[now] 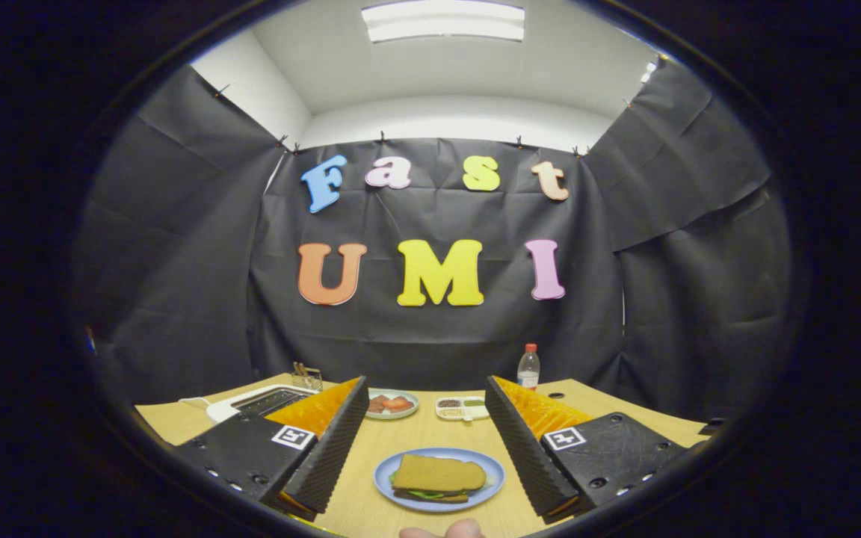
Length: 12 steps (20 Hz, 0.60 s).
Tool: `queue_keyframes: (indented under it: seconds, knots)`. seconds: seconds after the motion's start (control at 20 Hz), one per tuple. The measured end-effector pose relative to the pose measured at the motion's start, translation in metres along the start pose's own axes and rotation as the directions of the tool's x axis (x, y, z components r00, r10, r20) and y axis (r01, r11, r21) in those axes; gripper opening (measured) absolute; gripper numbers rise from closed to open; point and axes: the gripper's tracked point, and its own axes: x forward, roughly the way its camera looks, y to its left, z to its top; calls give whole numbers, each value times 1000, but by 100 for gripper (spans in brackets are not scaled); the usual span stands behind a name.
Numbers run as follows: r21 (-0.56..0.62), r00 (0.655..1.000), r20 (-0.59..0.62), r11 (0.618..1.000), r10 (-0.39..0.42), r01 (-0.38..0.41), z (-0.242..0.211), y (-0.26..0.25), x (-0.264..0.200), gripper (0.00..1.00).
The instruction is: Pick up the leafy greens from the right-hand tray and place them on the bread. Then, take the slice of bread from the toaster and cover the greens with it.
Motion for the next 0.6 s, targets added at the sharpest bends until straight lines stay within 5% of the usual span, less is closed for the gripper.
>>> queue_keyframes:
  seconds: [0.6]
  knots:
    - [49,1000,-19,999,-9,10,-9,-2,11,95]
